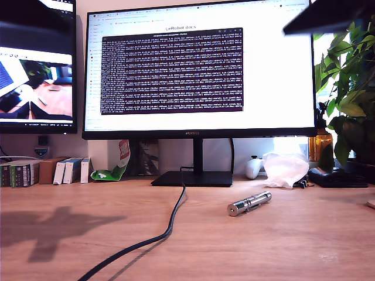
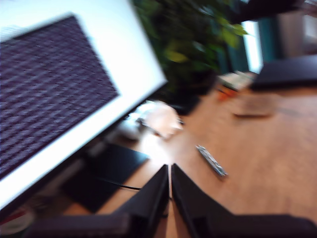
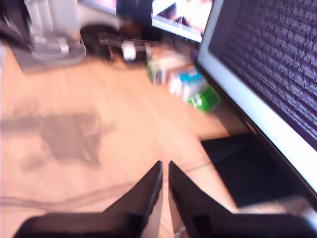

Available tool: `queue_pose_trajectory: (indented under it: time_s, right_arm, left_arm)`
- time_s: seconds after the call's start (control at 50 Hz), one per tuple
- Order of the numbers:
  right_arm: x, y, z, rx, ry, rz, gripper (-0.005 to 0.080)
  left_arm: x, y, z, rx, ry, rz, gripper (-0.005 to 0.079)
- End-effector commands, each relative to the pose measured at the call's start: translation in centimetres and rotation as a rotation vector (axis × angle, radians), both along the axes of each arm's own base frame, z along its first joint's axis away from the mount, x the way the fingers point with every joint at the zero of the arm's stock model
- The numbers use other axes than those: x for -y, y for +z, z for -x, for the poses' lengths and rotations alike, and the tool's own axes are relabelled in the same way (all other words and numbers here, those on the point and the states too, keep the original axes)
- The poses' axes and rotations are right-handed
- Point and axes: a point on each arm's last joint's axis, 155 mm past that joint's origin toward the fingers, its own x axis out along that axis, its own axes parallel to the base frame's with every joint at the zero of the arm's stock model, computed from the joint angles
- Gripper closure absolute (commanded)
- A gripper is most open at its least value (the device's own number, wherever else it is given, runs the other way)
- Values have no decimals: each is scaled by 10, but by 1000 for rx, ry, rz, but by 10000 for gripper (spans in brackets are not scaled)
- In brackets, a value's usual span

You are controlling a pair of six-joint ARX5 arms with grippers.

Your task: Pick the metallic laser pointer with your right arm, pass it to your left arm, then place it down to the left side of the table

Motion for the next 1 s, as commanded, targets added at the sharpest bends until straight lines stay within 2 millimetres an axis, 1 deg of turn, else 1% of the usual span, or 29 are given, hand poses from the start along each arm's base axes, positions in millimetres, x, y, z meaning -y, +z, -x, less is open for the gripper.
queue_pose_trajectory:
  time_s: [0.0, 0.12, 0.28, 0.32, 0.38, 0.4, 0.44, 0.48, 0.52, 0.56, 0.66, 0.76, 0.82, 0.98]
  right_arm:
    - [-2, -12, -13, 16, 3, 84, 764]
    - [-2, -35, -33, 40, 5, 257, 764]
    - [-9, -62, -51, 83, 66, 442, 764]
    - [-8, -69, -56, 86, 67, 493, 764]
    - [-13, -79, -59, 91, 89, 555, 764]
    - [-12, -84, -60, 95, 91, 591, 764]
    - [-19, -90, -60, 95, 114, 620, 764]
    - [-19, -99, -63, 110, 125, 675, 764]
    - [-19, -106, -67, 138, 142, 724, 764]
    - [-14, -116, -73, 166, 151, 796, 764]
    - [-10, -134, -80, 195, 187, 927, 764]
    - [-16, -147, -80, 189, 228, 950, 764]
    - [-20, -153, -73, 174, 258, 956, 764]
    - [-32, -158, -61, 162, 306, 957, 764]
  left_arm:
    - [2, -3, -4, -6, -16, -15, 763]
    - [4, -6, -14, -5, -26, -31, 763]
    - [5, -11, -22, -9, -28, -31, 763]
    - [5, -12, -22, -11, -28, -33, 763]
    - [5, -12, -23, -2, -32, -38, 763]
    - [6, -12, -23, 0, -33, -39, 763]
    - [6, -12, -23, 2, -34, -39, 763]
    - [6, -11, -23, 7, -36, -41, 764]
    - [6, -11, -23, 7, -36, -41, 763]
    - [6, -11, -23, 7, -36, -41, 763]
    - [6, -11, -23, 7, -37, -41, 763]
    - [6, -11, -22, 6, -37, -41, 763]
    - [6, -12, -22, 5, -37, -41, 763]
    - [6, -11, -22, 6, -37, -41, 763]
